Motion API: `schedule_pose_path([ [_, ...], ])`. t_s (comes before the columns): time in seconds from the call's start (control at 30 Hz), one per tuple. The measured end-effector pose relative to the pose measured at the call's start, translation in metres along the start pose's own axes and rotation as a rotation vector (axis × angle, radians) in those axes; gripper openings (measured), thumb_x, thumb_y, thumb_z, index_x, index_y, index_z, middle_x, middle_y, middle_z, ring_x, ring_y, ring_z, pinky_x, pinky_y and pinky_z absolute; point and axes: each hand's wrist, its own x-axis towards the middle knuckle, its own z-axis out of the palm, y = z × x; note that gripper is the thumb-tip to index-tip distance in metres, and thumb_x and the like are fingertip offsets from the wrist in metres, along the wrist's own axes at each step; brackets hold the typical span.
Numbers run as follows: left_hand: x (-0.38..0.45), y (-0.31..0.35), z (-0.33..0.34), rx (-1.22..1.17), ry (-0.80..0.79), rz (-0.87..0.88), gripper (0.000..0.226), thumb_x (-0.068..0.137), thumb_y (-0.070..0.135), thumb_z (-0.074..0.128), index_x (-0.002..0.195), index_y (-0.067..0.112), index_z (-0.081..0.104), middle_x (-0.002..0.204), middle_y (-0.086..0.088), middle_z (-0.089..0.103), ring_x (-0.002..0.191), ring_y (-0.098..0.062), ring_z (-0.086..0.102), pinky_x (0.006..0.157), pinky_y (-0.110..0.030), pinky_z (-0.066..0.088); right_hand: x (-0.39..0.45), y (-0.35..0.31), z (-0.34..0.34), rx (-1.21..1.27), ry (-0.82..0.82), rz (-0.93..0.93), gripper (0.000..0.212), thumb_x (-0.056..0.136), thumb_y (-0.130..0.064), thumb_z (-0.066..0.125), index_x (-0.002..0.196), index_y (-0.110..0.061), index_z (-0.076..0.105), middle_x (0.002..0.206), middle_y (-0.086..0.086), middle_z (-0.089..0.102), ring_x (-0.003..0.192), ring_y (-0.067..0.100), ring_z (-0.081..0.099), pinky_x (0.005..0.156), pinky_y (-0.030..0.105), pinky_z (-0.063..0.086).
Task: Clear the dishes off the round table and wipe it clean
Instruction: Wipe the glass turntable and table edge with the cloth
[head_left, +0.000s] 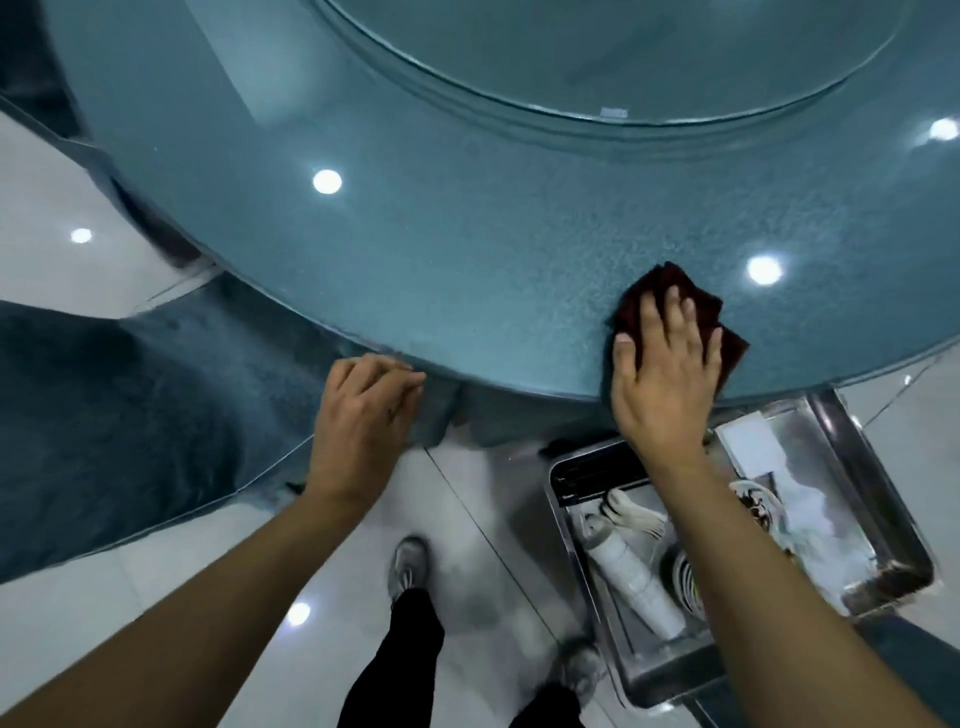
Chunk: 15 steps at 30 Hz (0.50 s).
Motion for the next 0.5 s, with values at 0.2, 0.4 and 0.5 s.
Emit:
schedule_pose_path([
  [0.2, 0.025, -0.033, -0.034, 0.037, 0.011, -0.143, 0.042, 0.104, 0.034, 0.046, 0.079, 0.006, 0.064, 0.089, -0.01, 0.058, 0.079, -0.027, 0.046, 0.076, -0.039, 0.038, -0.032, -0.172, 0.032, 0.09, -0.058, -0.295, 0.061, 0.09, -0.038, 0.046, 0.148, -0.02, 0.048, 0.159, 0.007, 0.037, 0.149, 0.024, 0.03, 0.123, 0.05, 0.014],
  [0.4, 0.073, -0.095, -0.052, 0.054, 0.072, -0.143, 0.027, 0.102, 0.025, 0.041, 0.103, 0.008, 0.062, 0.105, -0.016, 0.06, 0.093, -0.037, 0.052, 0.086, -0.048, 0.041, -0.034, -0.189, 0.029, 0.162, -0.192, -0.546, 0.061, 0.088, -0.03, 0.05, 0.148, -0.025, 0.047, 0.16, -0.001, 0.036, 0.149, 0.017, 0.029, 0.124, 0.046, 0.016],
  [0.5, 0.094, -0.118, -0.047, 0.104, 0.026, -0.116, 0.032, 0.101, 0.023, 0.041, 0.124, 0.009, 0.058, 0.127, -0.017, 0.056, 0.112, -0.04, 0.053, 0.097, -0.05, 0.04, -0.018, -0.114, 0.014, 0.201, -0.124, -0.285, 0.061, 0.084, -0.032, 0.043, 0.144, -0.019, 0.053, 0.157, 0.005, 0.041, 0.146, 0.023, 0.036, 0.122, 0.05, 0.021],
])
